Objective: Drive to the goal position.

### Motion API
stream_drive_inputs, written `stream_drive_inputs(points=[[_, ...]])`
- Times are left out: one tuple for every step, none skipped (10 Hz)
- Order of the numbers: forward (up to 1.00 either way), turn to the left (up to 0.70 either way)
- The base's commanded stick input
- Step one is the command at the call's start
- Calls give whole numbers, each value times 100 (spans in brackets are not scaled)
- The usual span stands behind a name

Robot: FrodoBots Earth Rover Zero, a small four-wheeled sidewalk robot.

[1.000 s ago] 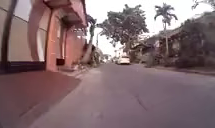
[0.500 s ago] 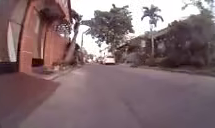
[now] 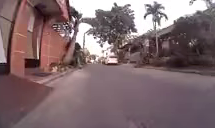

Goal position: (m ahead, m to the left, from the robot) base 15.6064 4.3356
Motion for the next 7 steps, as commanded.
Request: stream_drive_inputs(points=[[100, 0], [100, 17], [100, 40], [100, 40], [100, 21], [100, 0], [100, 0]])
